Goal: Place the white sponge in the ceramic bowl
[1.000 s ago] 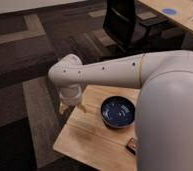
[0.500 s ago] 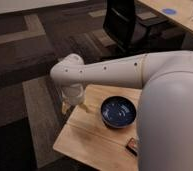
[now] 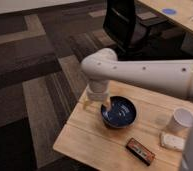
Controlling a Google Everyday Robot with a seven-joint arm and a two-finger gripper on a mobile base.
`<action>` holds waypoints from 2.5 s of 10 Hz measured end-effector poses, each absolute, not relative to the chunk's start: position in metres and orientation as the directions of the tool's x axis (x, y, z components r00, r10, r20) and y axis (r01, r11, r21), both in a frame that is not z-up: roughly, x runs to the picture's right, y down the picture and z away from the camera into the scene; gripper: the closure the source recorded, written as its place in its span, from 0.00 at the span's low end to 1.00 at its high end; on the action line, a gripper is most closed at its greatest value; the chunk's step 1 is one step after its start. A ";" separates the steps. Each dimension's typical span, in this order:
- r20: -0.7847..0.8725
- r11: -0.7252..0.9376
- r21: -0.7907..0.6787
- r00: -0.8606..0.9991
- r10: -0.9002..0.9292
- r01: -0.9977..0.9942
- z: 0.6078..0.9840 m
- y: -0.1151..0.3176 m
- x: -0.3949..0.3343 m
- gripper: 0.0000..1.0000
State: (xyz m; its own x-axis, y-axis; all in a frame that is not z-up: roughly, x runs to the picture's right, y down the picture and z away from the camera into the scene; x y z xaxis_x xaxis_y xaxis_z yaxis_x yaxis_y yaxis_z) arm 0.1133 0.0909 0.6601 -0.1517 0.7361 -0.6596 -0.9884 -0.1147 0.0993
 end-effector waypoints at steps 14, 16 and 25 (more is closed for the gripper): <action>-0.403 -0.590 0.442 -0.737 0.543 -0.676 0.668 0.102 0.173 0.35; -0.404 -0.590 0.442 -0.737 0.542 -0.676 0.668 0.102 0.173 0.35; -0.402 -0.602 0.460 -0.757 0.514 -0.653 0.675 0.101 0.180 0.35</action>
State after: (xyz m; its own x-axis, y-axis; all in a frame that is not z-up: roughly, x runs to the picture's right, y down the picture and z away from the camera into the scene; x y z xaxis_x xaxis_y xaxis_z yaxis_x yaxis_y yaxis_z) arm 0.1799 0.1006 0.6747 -0.7573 0.5144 -0.4024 -0.6531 -0.6018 0.4597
